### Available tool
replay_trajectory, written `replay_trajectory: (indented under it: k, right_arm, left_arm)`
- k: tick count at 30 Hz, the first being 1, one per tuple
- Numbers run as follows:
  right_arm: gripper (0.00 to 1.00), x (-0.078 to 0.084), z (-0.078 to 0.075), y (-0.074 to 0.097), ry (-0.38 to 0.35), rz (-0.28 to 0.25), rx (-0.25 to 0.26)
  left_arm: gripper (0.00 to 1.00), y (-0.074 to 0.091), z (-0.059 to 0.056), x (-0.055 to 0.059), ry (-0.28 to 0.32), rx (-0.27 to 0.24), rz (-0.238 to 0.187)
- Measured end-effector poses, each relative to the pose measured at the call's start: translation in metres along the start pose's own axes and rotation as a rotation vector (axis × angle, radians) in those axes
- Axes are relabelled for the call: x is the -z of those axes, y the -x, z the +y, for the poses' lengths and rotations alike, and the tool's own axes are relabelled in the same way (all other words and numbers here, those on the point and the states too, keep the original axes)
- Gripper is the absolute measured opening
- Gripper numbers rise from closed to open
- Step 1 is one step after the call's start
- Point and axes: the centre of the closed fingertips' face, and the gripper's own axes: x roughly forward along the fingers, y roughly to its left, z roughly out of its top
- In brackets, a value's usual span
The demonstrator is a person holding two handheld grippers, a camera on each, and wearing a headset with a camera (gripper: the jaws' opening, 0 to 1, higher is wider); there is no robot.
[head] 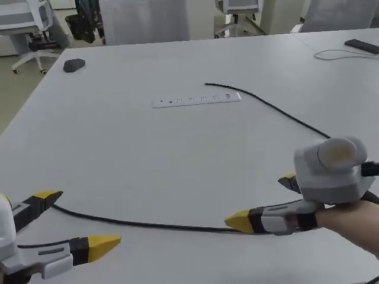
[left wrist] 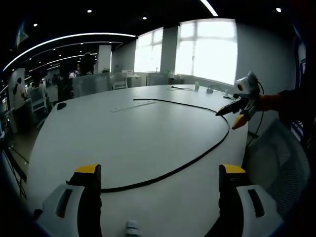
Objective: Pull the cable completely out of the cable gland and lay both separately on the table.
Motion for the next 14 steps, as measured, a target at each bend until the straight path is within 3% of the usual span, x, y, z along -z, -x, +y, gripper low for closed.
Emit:
replay_trajectory:
  k: [3,7,10,14]
  right_arm:
    - [1.0,0.005,-0.005,0.002,-0.014,-0.006,0.016]
    - [1.0,0.012,-0.007,0.004,-0.026,0.004,0.017]
    - [1.0,0.009,0.0,0.007,-0.058,-0.015,-0.017]
    - [1.0,0.01,-0.001,0.008,-0.036,-0.008,-0.005]
  left_arm:
    - [0.99,-0.001,-0.003,-0.003,0.0,-0.001,0.001]
    - [0.99,-0.001,-0.004,-0.001,-0.008,-0.008,0.033]
    - [0.99,-0.001,-0.005,-0.002,-0.004,-0.011,0.028]
    - [0.99,0.0,-0.006,0.001,-0.007,-0.009,0.045]
